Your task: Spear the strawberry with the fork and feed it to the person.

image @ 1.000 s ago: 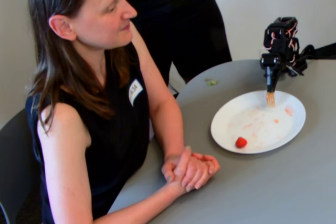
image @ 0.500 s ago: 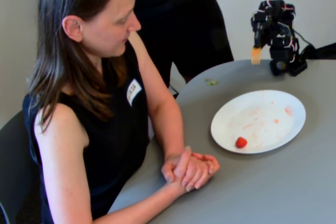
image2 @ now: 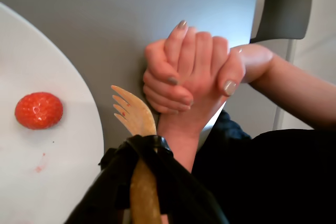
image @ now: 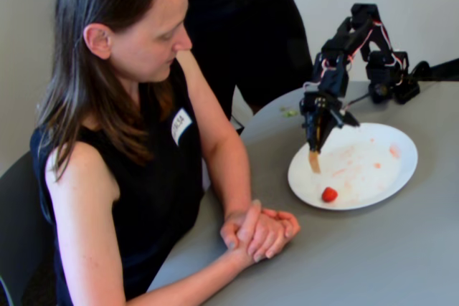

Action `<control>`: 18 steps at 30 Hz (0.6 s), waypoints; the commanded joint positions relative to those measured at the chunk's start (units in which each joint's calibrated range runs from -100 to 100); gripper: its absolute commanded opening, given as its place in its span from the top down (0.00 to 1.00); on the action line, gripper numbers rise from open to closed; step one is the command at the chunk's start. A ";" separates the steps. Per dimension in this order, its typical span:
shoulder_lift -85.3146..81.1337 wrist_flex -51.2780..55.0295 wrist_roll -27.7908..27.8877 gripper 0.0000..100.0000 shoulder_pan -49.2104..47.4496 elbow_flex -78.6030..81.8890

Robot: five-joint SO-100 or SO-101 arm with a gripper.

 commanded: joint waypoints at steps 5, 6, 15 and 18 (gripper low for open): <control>2.84 -0.40 0.29 0.99 0.53 -4.22; 2.93 -0.67 0.29 0.99 0.75 -3.95; 3.44 0.12 0.39 0.99 1.05 1.28; 3.44 -0.14 0.39 0.99 1.05 5.88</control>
